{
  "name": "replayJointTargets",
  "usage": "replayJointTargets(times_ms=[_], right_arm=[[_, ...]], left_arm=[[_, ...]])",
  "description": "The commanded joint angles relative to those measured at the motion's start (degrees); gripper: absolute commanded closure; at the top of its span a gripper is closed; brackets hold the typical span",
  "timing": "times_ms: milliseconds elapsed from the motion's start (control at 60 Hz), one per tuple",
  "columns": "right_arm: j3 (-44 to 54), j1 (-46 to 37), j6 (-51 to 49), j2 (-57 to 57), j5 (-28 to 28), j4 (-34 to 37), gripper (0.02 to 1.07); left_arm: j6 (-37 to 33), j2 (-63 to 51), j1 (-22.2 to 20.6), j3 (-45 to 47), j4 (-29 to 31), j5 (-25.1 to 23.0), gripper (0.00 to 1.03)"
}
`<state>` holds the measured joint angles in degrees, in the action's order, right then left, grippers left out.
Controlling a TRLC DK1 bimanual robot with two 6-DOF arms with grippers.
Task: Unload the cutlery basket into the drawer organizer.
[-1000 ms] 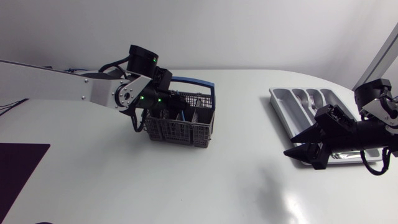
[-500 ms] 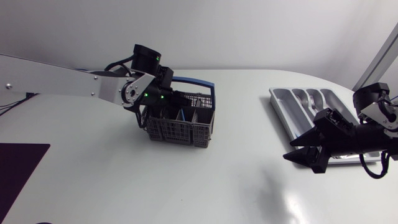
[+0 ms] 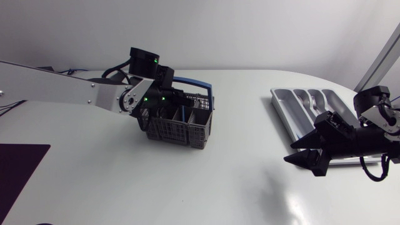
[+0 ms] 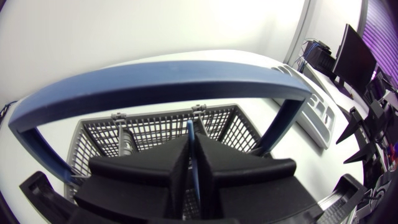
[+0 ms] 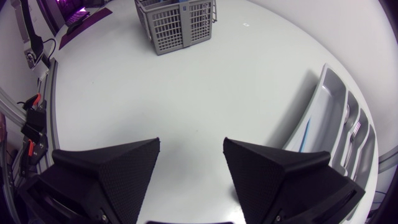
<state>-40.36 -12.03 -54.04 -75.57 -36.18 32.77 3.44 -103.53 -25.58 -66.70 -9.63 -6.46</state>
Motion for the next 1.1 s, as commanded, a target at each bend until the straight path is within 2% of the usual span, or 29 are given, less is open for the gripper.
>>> replayJointTargets(times_ms=[0,100,233,350,433,533,833,1000,1083], right_arm=[[1.4,0.3,-0.6,-0.5,-0.1,-0.1,0.32],[1.8,0.3,-0.7,0.0,-0.1,0.0,0.32],[2.1,0.3,-0.7,0.3,-0.2,0.0,0.32],[2.5,0.3,-0.7,1.0,-0.2,0.2,0.32],[2.7,0.4,-0.7,1.3,-0.2,0.4,0.32],[2.8,0.8,-0.6,1.8,-0.2,0.6,0.32],[2.8,3.4,2.1,6.8,-0.2,0.7,0.32],[1.2,4.9,5.1,10.8,-0.2,0.5,0.32],[0.0,6.8,7.7,13.3,-0.2,0.4,0.32]], left_arm=[[-0.5,1.9,-0.1,4.1,-1.2,0.5,0.98],[-0.8,4.3,-1.0,7.4,-4.2,0.6,0.98],[-2.2,7.4,-2.3,11.9,-9.1,2.9,0.97],[-4.8,11.0,-3.6,18.0,-15.4,4.8,0.97],[-6.9,14.1,-5.1,23.1,-22.7,7.1,0.97],[-8.3,16.2,-6.1,24.5,-25.5,8.4,0.97],[-9.8,22.9,-7.0,20.6,-24.6,9.3,0.97],[-8.5,26.7,-7.1,15.7,-16.9,9.2,0.97],[-6.3,27.9,-6.8,11.2,-10.0,7.2,0.97]])
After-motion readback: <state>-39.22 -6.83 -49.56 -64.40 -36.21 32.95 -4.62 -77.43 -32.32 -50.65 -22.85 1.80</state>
